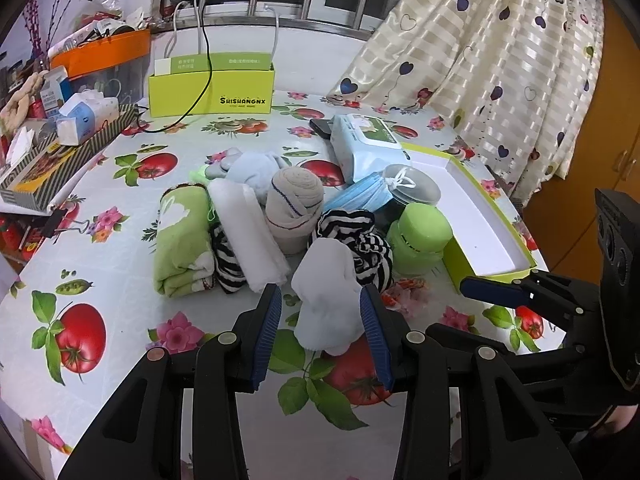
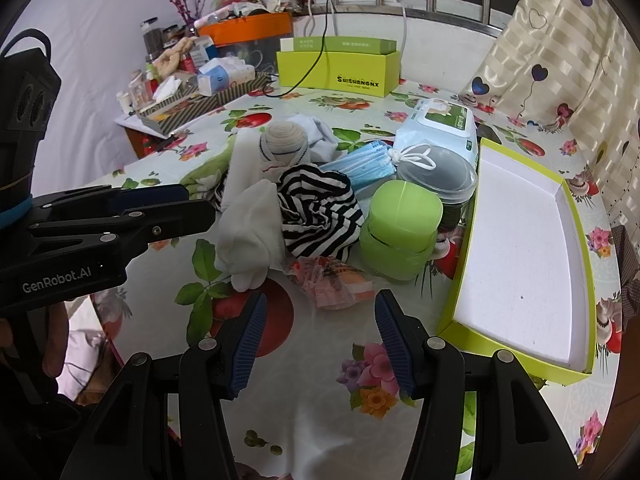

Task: Organize soft objects
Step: 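Close the left gripper on the white sock and lift it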

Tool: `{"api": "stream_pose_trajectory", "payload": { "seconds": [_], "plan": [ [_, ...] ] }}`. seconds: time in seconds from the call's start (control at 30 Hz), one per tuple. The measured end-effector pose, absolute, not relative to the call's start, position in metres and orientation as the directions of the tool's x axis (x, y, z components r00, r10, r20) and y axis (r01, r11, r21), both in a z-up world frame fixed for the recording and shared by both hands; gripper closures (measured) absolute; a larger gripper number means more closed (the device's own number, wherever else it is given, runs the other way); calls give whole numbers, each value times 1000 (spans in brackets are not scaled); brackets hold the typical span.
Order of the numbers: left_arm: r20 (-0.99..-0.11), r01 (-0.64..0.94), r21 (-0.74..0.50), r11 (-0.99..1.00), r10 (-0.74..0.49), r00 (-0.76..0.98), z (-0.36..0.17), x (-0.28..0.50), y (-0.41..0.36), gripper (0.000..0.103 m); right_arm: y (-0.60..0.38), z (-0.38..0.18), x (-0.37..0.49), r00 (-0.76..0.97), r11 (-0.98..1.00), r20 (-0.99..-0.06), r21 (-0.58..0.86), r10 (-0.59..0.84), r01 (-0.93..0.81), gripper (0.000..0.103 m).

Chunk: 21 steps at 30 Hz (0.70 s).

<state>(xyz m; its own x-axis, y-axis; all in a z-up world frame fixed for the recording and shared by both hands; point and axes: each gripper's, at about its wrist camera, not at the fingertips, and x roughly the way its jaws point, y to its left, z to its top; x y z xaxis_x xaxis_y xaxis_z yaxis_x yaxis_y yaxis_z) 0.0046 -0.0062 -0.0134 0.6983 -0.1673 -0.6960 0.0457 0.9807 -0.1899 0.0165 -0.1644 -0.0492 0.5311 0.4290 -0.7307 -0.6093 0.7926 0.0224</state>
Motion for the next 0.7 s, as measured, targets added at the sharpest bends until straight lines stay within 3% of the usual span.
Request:
{"api": "stream_pose_trajectory", "payload": {
  "seconds": [0.27,0.33,0.7],
  "plan": [
    [-696,72,-209,975,-200,690,-16,8,-9,60,-165,-51,18,530,794,-732,25,428,-607,47],
    [-698,76,-219,973,-211,684,-18,10,-10,51,-168,-53,22,529,796,-733,27,427,-604,47],
    [-728,85,-241,967,-238,642,-34,25,-14,51,-172,-56,29,526,799,-739,28,421,-600,47]
  ]
}}
